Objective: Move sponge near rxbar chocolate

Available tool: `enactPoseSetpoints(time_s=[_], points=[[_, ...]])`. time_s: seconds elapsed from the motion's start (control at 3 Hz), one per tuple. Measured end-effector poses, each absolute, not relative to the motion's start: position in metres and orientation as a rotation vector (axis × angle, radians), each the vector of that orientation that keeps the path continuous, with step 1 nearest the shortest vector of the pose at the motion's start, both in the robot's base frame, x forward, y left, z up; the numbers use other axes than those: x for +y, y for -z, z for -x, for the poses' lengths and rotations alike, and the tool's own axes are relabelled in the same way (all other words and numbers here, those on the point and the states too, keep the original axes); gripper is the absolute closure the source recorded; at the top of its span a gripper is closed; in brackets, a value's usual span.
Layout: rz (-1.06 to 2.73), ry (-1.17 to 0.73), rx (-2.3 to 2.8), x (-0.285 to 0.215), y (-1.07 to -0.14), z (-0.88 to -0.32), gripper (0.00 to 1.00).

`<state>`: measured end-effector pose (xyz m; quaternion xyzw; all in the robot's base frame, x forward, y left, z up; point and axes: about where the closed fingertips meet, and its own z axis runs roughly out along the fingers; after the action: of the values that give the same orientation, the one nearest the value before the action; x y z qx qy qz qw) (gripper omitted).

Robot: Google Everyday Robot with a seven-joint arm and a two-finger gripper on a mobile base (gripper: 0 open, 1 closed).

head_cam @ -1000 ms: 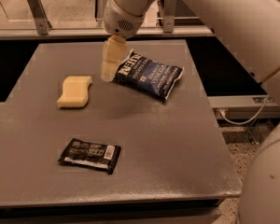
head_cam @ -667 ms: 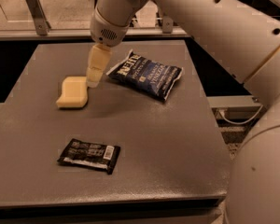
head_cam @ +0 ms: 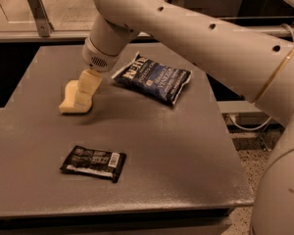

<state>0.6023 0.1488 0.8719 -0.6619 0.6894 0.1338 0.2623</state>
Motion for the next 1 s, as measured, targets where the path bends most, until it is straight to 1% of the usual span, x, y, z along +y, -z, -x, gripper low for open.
enactPoseSetpoints(time_s=[0.33, 0.67, 1.0], points=[[1.775, -0.394, 1.839, 0.159, -0.853, -0.606, 0.0], [1.803, -0.439, 1.824, 0.169, -0.839, -0.606, 0.19], [1.845, -0.487, 1.802, 0.175, -0.832, -0.605, 0.41]])
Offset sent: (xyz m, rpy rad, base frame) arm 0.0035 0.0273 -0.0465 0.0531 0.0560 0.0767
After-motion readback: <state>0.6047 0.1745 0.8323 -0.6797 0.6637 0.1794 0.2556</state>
